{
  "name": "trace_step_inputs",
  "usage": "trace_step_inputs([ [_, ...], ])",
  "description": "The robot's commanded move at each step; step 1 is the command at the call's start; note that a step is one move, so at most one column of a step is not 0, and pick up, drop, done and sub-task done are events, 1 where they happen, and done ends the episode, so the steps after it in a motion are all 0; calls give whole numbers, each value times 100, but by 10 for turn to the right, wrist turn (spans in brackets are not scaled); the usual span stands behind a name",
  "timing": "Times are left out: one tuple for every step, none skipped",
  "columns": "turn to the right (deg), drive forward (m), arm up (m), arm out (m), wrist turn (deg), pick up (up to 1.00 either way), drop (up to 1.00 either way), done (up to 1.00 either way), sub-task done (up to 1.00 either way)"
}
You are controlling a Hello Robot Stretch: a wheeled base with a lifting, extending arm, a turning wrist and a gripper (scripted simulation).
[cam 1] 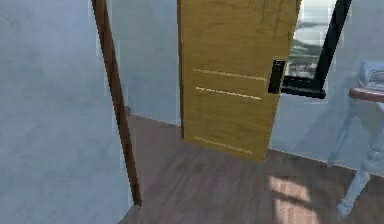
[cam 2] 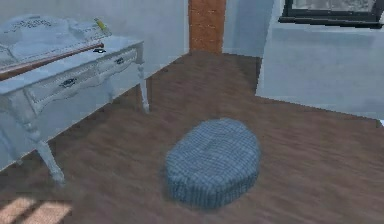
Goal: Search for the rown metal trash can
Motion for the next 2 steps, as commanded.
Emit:
trace_step_inputs([
  [0, 100, 0, 0, 0, 0, 0, 0, 0],
  [60, 0, 0, 0, 0, 0, 0, 0, 0],
])
